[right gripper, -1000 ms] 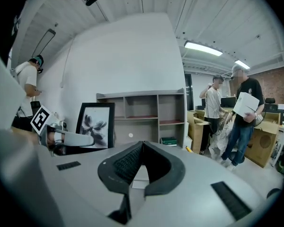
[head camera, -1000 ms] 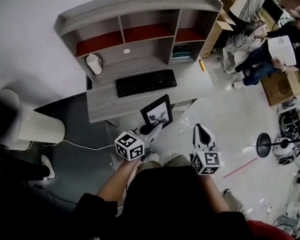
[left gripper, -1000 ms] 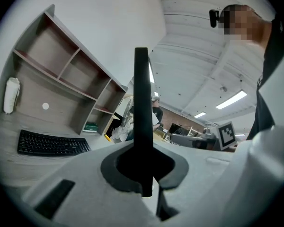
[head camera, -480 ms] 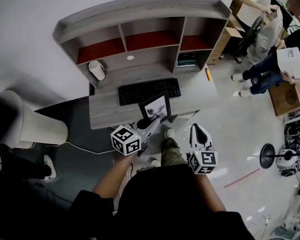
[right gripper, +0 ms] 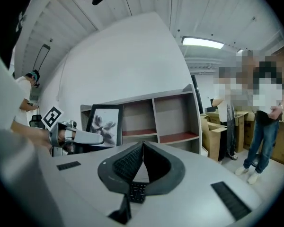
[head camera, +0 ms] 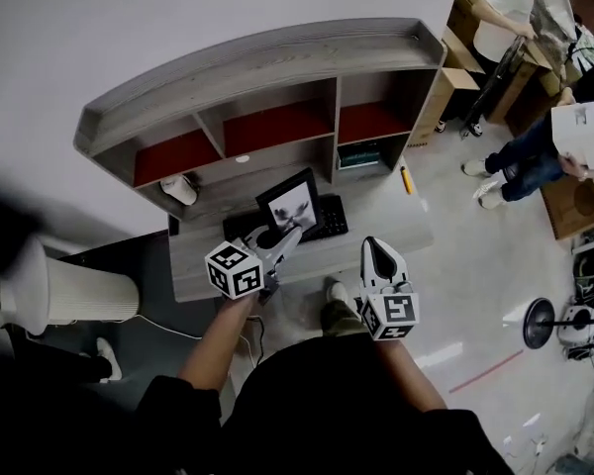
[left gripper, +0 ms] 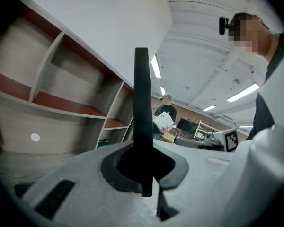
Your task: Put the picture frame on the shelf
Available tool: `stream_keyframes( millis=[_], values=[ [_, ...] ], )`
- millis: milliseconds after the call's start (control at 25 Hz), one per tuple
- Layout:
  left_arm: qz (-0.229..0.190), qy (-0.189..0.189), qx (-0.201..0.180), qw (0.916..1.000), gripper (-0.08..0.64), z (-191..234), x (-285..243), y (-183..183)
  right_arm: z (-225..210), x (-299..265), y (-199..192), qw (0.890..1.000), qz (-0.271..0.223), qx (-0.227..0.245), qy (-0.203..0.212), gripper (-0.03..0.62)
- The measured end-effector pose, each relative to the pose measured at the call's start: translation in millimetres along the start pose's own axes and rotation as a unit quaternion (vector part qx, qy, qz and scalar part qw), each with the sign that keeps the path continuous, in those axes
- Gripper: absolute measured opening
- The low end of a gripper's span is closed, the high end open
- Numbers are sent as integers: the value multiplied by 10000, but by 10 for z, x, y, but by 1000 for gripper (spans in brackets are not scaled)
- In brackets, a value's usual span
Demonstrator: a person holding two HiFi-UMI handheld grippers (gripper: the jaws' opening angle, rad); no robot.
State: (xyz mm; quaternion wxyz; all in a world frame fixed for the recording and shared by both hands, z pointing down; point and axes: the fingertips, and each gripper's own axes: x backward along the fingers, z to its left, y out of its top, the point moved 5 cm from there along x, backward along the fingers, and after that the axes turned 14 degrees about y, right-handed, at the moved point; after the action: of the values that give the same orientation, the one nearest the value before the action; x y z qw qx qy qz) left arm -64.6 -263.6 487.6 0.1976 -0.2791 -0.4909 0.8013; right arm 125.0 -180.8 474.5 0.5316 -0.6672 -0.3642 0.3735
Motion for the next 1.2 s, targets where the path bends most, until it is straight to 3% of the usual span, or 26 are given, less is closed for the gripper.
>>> stream_keyframes(
  millis=[320, 680, 920, 1200],
  values=[
    [-9, 293, -105, 9995, 25, 467, -810, 537, -570, -632, 169, 9989, 103, -19, 451, 14],
    [336, 581, -524, 9964, 25, 868, -1537, 844, -1253, -1122, 346, 9985, -6, 45, 543, 14],
    [571, 692, -304, 9955, 25, 1212, -1887, 958, -1467, -1403, 368, 9973, 99, 9, 726, 14],
    [717, 499, 12, 9962, 34, 1349, -2129, 1063, -1607, -1492, 381, 9971, 156, 46, 750, 14]
  ],
)
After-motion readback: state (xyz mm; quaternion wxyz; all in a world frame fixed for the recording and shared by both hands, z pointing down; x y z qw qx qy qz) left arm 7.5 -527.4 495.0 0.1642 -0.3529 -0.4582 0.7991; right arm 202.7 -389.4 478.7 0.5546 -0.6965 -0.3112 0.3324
